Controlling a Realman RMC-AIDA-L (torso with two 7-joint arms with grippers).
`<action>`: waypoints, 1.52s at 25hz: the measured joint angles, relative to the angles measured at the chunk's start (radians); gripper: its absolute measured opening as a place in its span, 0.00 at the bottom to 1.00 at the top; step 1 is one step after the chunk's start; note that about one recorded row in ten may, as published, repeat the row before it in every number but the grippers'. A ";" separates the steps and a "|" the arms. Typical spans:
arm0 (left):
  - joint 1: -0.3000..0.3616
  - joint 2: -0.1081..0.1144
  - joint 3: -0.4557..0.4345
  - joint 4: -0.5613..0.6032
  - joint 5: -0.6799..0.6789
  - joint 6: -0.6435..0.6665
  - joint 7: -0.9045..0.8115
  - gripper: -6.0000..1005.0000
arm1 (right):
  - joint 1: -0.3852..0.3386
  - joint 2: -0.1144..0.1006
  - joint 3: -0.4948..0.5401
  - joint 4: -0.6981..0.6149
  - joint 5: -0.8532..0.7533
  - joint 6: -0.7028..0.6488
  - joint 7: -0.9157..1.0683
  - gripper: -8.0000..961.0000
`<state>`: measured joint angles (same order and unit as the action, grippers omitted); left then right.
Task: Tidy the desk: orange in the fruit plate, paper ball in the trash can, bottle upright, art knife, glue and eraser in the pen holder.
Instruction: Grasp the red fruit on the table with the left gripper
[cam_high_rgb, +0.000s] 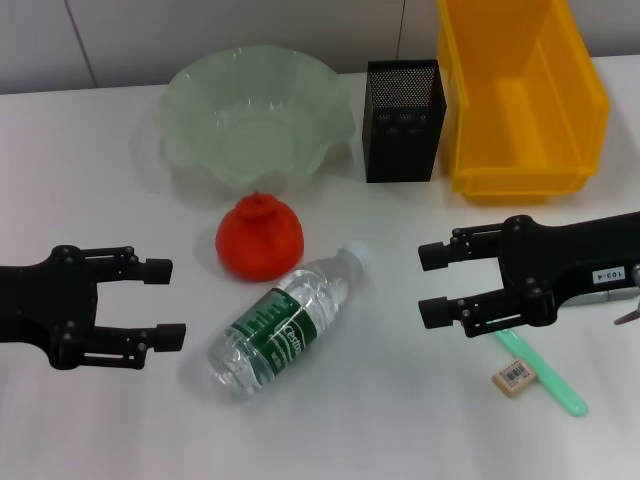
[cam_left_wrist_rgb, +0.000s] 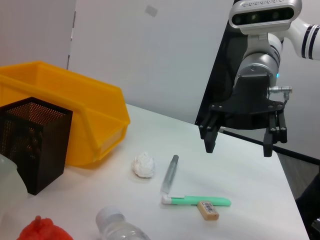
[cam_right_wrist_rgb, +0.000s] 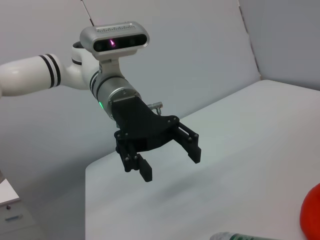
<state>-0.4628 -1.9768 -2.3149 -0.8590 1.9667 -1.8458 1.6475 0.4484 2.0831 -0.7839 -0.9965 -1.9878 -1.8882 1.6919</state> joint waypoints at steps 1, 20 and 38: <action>0.000 -0.001 0.000 0.000 0.000 0.001 0.000 0.81 | 0.000 0.000 0.000 0.000 0.000 0.000 0.000 0.81; 0.000 -0.004 0.000 0.000 0.000 0.003 0.000 0.79 | -0.010 -0.002 0.000 0.007 0.014 -0.002 0.000 0.81; -0.029 -0.058 -0.014 -0.075 -0.002 0.090 -0.036 0.77 | -0.083 -0.006 0.080 0.011 0.042 -0.010 0.001 0.81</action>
<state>-0.4915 -2.0349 -2.3292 -0.9338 1.9648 -1.7554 1.6115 0.3657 2.0769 -0.7036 -0.9856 -1.9457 -1.8978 1.6931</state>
